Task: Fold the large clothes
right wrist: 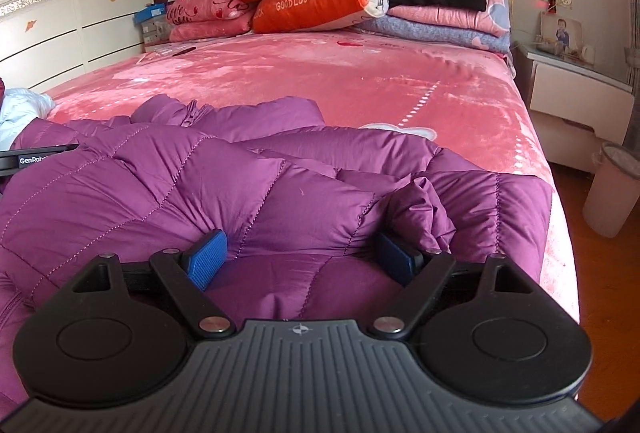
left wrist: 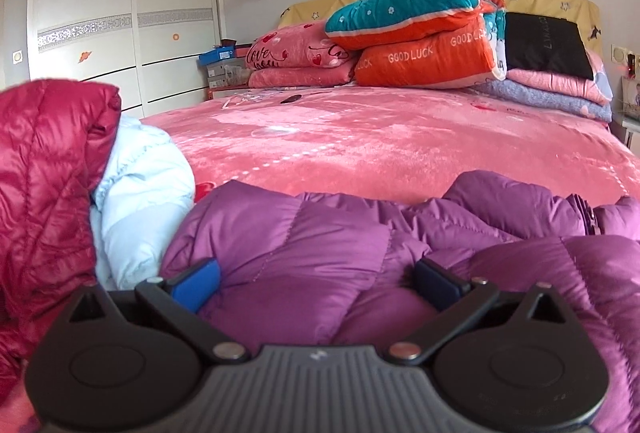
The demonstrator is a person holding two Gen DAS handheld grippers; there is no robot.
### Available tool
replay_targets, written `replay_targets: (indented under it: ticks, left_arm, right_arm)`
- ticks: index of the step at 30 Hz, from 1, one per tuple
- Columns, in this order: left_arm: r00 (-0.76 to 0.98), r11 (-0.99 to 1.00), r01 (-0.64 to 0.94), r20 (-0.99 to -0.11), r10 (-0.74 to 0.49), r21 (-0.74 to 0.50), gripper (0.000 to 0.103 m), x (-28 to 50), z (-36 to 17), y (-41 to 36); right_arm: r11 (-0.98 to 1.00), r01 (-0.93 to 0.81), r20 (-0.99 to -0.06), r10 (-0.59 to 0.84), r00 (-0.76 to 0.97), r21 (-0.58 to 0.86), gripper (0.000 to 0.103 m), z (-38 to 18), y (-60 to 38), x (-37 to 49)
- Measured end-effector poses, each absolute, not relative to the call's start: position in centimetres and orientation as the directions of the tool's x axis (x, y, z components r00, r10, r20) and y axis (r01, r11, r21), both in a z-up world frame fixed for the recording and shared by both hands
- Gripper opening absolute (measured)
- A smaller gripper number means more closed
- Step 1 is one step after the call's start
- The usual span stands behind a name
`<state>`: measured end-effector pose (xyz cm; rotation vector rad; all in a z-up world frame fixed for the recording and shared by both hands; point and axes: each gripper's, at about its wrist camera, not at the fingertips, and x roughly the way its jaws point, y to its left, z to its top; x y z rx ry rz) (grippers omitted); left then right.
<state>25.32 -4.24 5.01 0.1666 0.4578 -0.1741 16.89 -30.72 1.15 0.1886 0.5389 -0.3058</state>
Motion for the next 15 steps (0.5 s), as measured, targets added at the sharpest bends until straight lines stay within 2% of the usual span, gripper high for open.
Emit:
replay_targets:
  ticks: [3,8,12,15]
  left_arm:
    - [0.864,0.975,0.191,-0.49,-0.113,0.112,0.102,23.8,6.7,-4.5]
    - [0.836,0.949,0.313,-0.487,-0.252,0.046,0.102,19.3,9.1,-6.0]
    - [0.806,0.928,0.363,-0.528,-0.267,0.087,0.102,16.7,8.0,-8.7]
    - [0.814,0.926,0.351,-0.534,-0.229,0.139,0.103,15.9,6.2,-9.7]
  right_arm:
    - [0.935,0.331,-0.511,-0.226,0.829,0.124,0.103,1.4,-30.0,15.3]
    - [0.924,0.372,-0.466,-0.293,0.835,0.087,0.103,3.6,-28.9,13.0]
    - [0.936,0.352,-0.48,-0.302,0.824,0.015,0.103,3.9,-27.4,12.1]
    - [0.941,0.339,-0.5,-0.3,0.812,-0.013,0.103,3.0,-27.1,11.7]
